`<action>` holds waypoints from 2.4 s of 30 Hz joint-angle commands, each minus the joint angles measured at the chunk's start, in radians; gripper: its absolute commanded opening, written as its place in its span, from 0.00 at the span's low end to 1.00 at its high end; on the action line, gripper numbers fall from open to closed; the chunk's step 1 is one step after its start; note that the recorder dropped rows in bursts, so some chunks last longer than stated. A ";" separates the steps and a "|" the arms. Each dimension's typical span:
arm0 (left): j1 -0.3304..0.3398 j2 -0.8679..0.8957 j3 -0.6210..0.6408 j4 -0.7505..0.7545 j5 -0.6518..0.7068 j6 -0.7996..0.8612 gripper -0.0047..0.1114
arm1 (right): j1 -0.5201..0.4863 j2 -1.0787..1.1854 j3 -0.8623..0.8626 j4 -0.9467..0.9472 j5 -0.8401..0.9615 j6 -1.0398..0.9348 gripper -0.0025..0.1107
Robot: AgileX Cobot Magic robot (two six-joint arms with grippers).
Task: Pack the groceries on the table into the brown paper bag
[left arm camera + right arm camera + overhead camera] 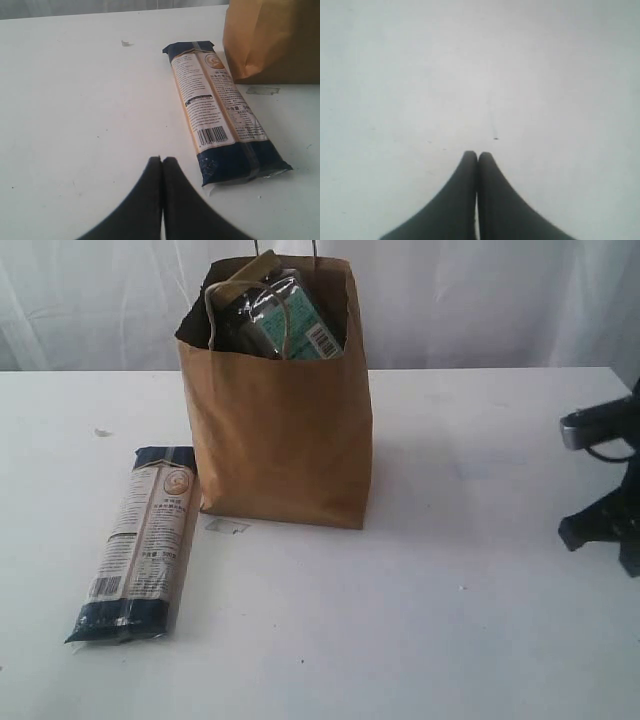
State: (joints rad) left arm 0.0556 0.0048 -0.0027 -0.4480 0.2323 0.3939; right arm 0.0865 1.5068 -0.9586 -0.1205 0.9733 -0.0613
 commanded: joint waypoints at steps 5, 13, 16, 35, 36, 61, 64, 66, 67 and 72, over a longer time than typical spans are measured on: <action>0.001 -0.005 0.003 -0.007 0.000 -0.005 0.04 | -0.028 -0.481 0.389 0.202 -0.740 -0.008 0.02; 0.001 -0.005 0.003 -0.007 0.000 -0.005 0.04 | -0.028 -1.078 0.529 0.197 -0.786 -0.005 0.02; 0.001 -0.005 0.003 -0.007 0.000 -0.005 0.04 | -0.028 -1.235 0.529 0.197 -0.796 -0.005 0.02; 0.001 -0.005 0.003 -0.007 0.001 -0.005 0.04 | -0.028 -1.507 0.948 0.162 -0.973 0.049 0.02; 0.001 -0.005 0.003 -0.007 0.001 -0.005 0.04 | -0.028 -1.507 0.959 0.120 -0.988 0.073 0.02; 0.001 -0.005 0.003 -0.007 0.001 -0.005 0.04 | -0.028 -1.507 0.959 -0.076 -0.691 0.164 0.02; 0.001 -0.005 0.003 -0.007 -0.001 0.002 0.04 | -0.028 -1.507 0.959 -0.076 -0.689 0.164 0.02; 0.001 -0.005 0.003 -0.010 -0.004 0.002 0.04 | -0.028 -1.507 0.959 -0.076 -0.689 0.164 0.02; 0.001 -0.005 0.003 -0.038 -0.014 -0.008 0.04 | -0.028 -1.507 0.959 -0.076 -0.689 0.164 0.02; 0.001 -0.005 0.003 -0.371 -0.239 -0.058 0.04 | -0.028 -1.507 0.959 -0.076 -0.689 0.164 0.02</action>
State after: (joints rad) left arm 0.0556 0.0048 -0.0027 -0.6239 0.1462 0.3588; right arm 0.0635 0.0018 -0.0016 -0.1887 0.2839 0.0971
